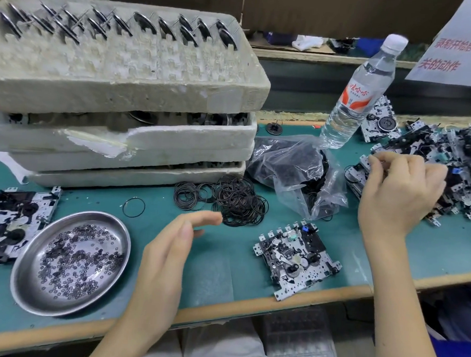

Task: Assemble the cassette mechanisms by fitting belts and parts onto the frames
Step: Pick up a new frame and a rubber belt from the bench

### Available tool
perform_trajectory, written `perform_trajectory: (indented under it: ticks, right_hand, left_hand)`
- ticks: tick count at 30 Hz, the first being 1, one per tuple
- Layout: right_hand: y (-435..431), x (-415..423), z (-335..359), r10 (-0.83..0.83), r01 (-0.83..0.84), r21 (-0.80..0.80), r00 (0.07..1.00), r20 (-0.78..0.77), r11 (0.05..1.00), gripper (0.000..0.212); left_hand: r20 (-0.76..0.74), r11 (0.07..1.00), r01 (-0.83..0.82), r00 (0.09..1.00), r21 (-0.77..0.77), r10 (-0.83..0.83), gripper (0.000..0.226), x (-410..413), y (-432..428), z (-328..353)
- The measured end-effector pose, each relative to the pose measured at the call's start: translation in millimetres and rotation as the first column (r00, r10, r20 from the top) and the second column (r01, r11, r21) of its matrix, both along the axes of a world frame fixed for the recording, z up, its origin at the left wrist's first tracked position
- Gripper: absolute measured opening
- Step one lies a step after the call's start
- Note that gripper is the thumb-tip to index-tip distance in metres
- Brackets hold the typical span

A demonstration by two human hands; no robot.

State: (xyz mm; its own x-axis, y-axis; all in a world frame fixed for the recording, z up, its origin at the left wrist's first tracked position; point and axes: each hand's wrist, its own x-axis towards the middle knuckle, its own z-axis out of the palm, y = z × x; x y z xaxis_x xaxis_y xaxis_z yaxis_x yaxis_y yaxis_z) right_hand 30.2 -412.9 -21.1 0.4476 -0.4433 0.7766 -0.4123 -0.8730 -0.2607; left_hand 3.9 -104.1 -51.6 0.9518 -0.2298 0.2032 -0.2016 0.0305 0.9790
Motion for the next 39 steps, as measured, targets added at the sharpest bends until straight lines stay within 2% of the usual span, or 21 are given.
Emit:
perform_trajectory:
  ticks: [4, 7, 12, 21, 25, 30, 34, 39]
  right_hand:
    - [19.3, -15.8, -3.0, 0.162, -0.163, -0.002, 0.982, 0.100, 0.987, 0.027]
    - [21.9, -21.8, -5.4, 0.135, -0.136, 0.016, 0.988, 0.076, 0.991, 0.028]
    - [13.6, -18.2, -5.4, 0.145, -0.157, 0.147, 0.986, 0.087, 0.977, 0.027]
    - [3.0, -14.7, -8.7, 0.166, -0.176, 0.143, 0.983, 0.081, 0.974, 0.028]
    - [5.3, -15.8, -6.4, 0.181, -0.188, 0.169, 0.982, 0.060, 0.967, 0.027]
    - [9.6, -21.6, -0.1, 0.247, -0.243, 0.294, 0.969, 0.025, 0.924, 0.018]
    - [10.2, -27.9, 5.1, 0.326, -0.286, 0.343, 0.943, -0.065, 0.895, 0.009]
    - [8.2, -34.3, 9.0, 0.376, -0.318, 0.379, 0.922, -0.091, 0.869, 0.013]
  left_hand:
    - [0.060, 0.996, -0.026, 0.998, 0.091, 0.020, 0.038, -6.9, 8.6, -14.6]
    - [0.040, 0.993, -0.028, 0.999, 0.110, 0.023, 0.036, -7.2, 10.1, -21.2]
    - [0.015, 0.994, -0.012, 1.000, 0.104, 0.010, 0.036, -7.2, 10.1, -21.6]
    - [0.002, 0.991, 0.020, 1.000, 0.133, -0.020, 0.034, -7.3, 11.1, -20.7]
    - [0.001, 0.976, 0.087, 0.996, 0.201, -0.089, 0.030, -6.4, 4.3, -16.2]
    - [0.041, 0.941, 0.175, 0.980, 0.289, -0.194, 0.027, -4.5, -12.7, -8.3]
    - [0.083, 0.929, 0.199, 0.968, 0.313, -0.236, 0.026, -4.3, -22.7, -5.5]
    - [0.078, 0.916, 0.233, 0.959, 0.325, -0.272, 0.029, -1.4, -31.5, 4.6]
